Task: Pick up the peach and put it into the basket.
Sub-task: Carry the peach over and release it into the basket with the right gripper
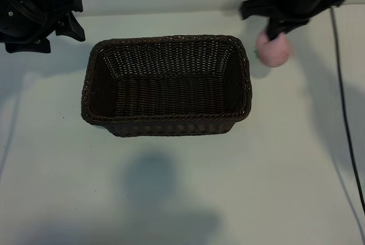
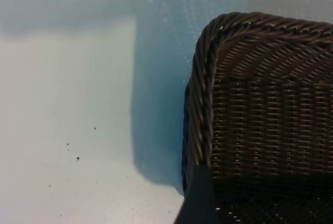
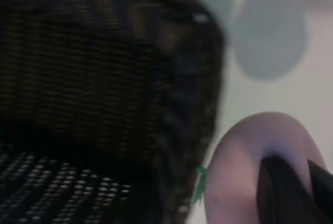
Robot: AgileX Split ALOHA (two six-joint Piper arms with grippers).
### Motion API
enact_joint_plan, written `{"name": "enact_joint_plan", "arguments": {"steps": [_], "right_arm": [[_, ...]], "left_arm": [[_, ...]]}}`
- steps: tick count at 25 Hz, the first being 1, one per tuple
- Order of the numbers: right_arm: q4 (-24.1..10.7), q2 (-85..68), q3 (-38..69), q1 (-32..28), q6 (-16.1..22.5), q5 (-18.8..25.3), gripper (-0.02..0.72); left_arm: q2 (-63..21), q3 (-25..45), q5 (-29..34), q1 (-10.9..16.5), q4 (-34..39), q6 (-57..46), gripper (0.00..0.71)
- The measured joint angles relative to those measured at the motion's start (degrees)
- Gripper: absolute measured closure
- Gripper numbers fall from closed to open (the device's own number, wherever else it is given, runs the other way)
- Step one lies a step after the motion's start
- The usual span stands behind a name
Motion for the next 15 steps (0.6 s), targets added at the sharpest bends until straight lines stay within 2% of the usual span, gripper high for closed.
{"name": "enact_joint_plan", "arguments": {"steps": [7,15], "right_arm": [[-0.01,0.0,0.0,6.29,1.94,-1.63,0.662],[0.29,0.48,0.0,12.16,3.08,-6.77,0.662]], "left_arm": [[0.0,0.0,0.0,0.0,0.0,0.0,0.12],[0.0,0.0,0.04,0.0,0.0,0.18,0.12]]}}
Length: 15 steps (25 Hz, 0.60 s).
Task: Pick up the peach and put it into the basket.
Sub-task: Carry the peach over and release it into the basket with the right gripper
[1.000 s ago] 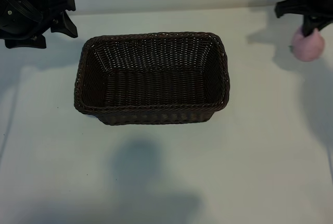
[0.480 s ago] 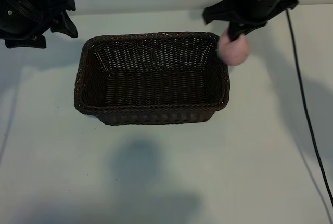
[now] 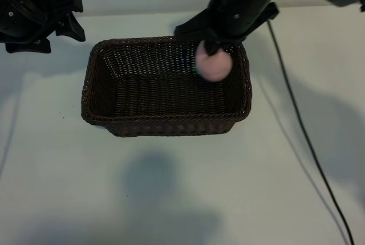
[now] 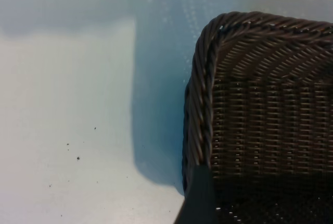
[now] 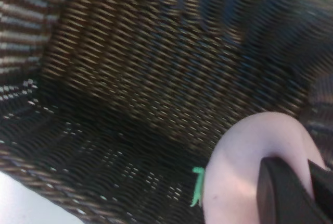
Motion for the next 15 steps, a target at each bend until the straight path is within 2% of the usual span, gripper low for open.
{"name": "enact_joint_plan", "arguments": {"steps": [7,10,12,15], "right_arm": [[-0.98,4.57,0.0,1.54,-0.3,-2.49,0.661],[-1.2,5.22,0.0,1.54,-0.3,-3.18,0.633],[-1.1,5.27,0.0,1.54,-0.3,-3.58,0.571],[-1.21,5.27,0.0,1.54,-0.41,-3.83,0.394]], "left_arm": [[0.0,0.0,0.0,0.0,0.0,-0.05,0.12],[0.0,0.0,0.0,0.0,0.0,-0.05,0.12],[0.0,0.0,0.0,0.0,0.0,-0.05,0.12],[0.0,0.0,0.0,0.0,0.0,-0.05,0.12]]}}
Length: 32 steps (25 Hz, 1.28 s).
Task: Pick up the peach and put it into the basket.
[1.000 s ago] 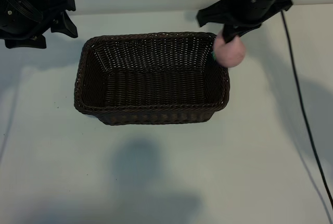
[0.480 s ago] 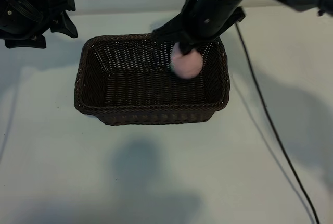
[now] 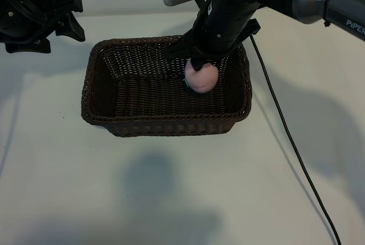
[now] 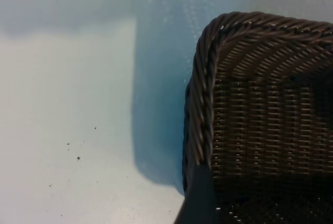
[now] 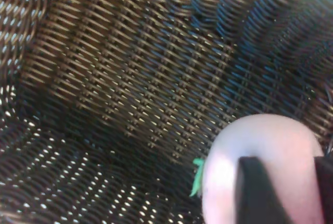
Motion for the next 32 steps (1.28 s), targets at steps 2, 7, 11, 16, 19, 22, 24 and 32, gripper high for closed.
{"name": "enact_joint_plan", "arguments": {"steps": [2,7,11,16,19,22,24,32], "right_arm": [[-0.14,0.0,0.0,0.0,-0.21,0.21,0.279],[0.03,-0.06,0.0,0.0,-0.27,0.83,0.129],[-2.72,-1.8,-0.96,-0.42,0.1,5.4,0.135],[-4.72,-4.81,-3.38,-5.49,1.47,11.09,0.15],[-5.62,-5.65,-3.49,-8.54,1.59,13.4,0.16],[-6.12,-5.83,-3.49,-10.44,1.59,15.38,0.162],[-6.4,-5.83,-3.49,-11.24,1.59,16.41,0.162],[-8.77,-5.83,-3.49,-11.85,1.65,17.09,0.164]], "left_arm": [[0.0,0.0,0.0,0.0,0.0,0.0,0.12],[0.0,0.0,0.0,0.0,0.0,0.0,0.12],[0.0,0.0,0.0,0.0,0.0,-0.05,0.12],[0.0,0.0,0.0,0.0,0.0,-0.12,0.12],[0.0,0.0,0.0,0.0,0.0,-0.12,0.12],[0.0,0.0,0.0,0.0,0.0,-0.12,0.12],[0.0,0.0,0.0,0.0,0.0,-0.12,0.12],[0.0,0.0,0.0,0.0,0.0,-0.12,0.12]]}}
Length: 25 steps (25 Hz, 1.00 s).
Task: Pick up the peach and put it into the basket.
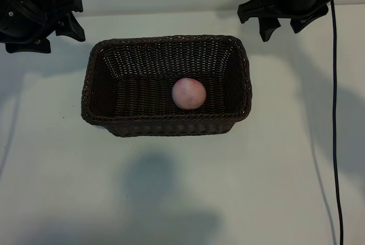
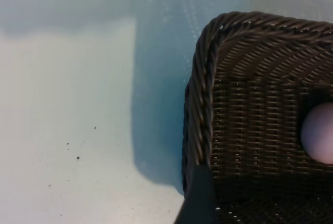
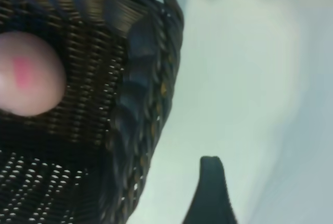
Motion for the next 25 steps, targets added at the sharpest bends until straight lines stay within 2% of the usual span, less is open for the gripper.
{"name": "enact_joint_plan", "arguments": {"steps": [25], "right_arm": [[-0.9,0.0,0.0,0.0,0.22,0.0,0.165]], "left_arm": [[0.0,0.0,0.13,0.0,0.0,0.15,0.12]]}}
